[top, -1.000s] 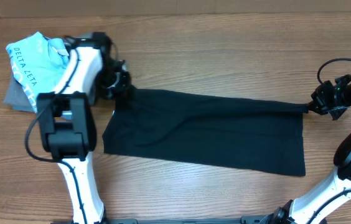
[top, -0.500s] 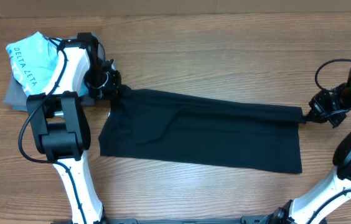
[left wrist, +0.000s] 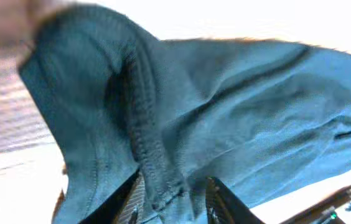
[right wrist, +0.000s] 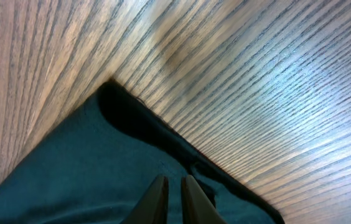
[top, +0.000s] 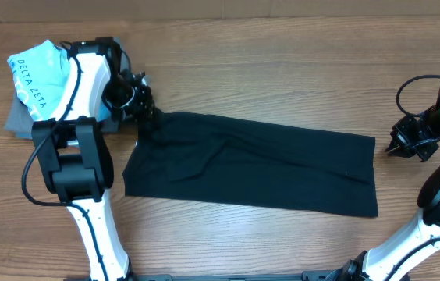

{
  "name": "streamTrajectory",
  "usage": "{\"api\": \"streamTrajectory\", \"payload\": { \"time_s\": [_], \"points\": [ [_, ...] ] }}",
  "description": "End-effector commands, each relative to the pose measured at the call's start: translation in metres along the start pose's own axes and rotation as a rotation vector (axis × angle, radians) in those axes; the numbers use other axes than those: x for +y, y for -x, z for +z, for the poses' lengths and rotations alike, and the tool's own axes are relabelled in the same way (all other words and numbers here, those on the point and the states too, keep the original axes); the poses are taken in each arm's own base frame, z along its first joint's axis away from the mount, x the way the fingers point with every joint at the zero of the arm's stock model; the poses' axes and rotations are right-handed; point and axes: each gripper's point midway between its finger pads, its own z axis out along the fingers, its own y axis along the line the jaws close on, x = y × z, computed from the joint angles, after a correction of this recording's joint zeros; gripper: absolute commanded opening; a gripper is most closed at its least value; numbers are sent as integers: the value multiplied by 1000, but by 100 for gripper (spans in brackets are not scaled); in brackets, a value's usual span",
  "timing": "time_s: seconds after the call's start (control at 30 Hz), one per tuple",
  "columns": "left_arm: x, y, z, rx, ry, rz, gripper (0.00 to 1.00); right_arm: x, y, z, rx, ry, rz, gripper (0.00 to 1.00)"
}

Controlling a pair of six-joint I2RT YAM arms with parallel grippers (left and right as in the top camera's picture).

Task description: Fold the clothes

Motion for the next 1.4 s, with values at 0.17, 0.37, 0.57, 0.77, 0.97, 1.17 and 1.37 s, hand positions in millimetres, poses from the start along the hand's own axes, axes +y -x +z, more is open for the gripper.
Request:
{"api": "streamTrajectory", "payload": {
  "time_s": [0.17,0.37,0.57,0.77,0.97,1.17,1.37],
  "points": [
    [-47,-18,-30,-3,-21,129,38,11,3,-17,-52,58,-15,25],
    [-95,-52,7,131,74,285,38,13,0,-17,-36,69,-18,25],
    [-107,-69,33,154,452,417,41,24,-5,-18,-9,134,-45,26],
    [-101,-81,64,120,711,455,55,24,-4,-18,-17,136,-47,27],
    [-89,-85,83,136,718,457,41,25,-2,-18,-23,139,-48,27],
    [-83,-101,68,213,748,438,4,25,-2,-18,-24,138,-48,27],
    [-87,-115,39,243,759,422,4,25,-2,-18,-24,138,-49,27]
  ]
}}
